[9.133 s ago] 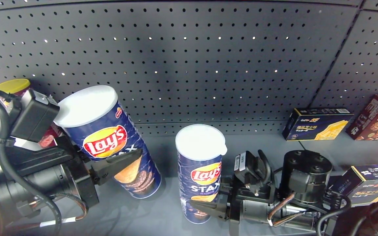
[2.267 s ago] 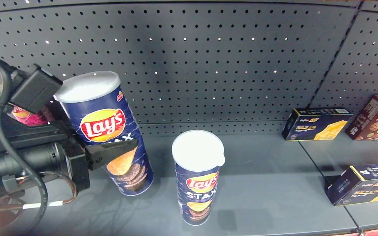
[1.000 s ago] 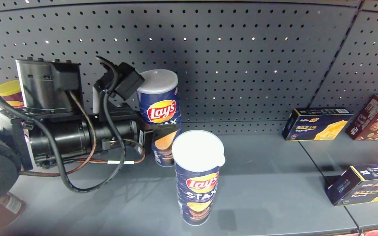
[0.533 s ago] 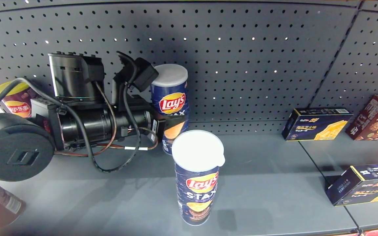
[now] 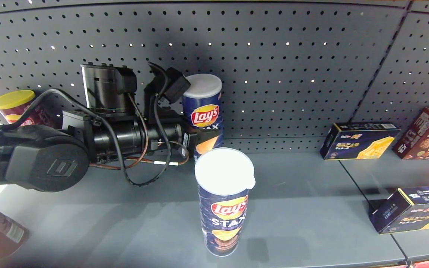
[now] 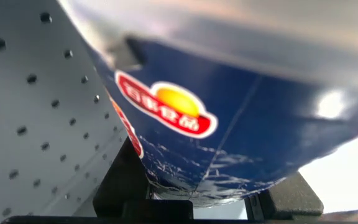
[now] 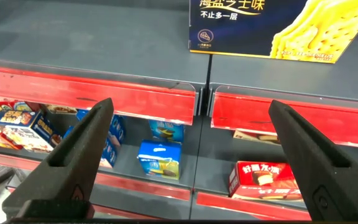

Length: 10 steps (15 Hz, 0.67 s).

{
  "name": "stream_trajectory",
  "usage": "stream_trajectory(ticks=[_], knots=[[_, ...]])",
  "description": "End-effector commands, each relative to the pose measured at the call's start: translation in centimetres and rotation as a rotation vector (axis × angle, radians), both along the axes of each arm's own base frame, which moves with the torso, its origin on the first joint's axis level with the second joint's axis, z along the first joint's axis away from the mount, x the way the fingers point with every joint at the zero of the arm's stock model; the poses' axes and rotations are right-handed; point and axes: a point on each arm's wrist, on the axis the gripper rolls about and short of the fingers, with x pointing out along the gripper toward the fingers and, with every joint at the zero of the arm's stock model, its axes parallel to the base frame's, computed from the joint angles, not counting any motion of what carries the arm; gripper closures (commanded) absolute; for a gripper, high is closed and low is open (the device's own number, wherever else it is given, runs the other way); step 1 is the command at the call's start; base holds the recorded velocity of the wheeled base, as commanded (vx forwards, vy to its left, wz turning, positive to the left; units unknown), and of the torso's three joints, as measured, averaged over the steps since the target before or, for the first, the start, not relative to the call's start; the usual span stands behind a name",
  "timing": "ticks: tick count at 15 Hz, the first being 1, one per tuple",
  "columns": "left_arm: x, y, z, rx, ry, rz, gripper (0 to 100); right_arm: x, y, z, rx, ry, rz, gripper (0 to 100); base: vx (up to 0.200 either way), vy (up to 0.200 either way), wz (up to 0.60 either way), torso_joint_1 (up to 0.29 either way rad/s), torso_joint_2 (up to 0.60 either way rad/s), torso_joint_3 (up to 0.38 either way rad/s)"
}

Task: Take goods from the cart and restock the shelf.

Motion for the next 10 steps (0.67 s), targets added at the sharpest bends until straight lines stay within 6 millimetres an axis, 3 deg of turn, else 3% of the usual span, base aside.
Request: stream_trajectory(ticks=[1,10], knots=[[0.4,-0.2,-0.7,0.01,0.017,0.0,100,0.0,0.0,0.0,-0.001,0.002,0.0,0,0.0,0.0,0.0,0.0,0.0,0.0],[1.2,-0.8,-1.8,0.021,0.044,-0.006,100,0.0,0.0,0.0,-0.001,0.002,0.0,0,0.0,0.0,0.0,0.0,0.0,0.0]])
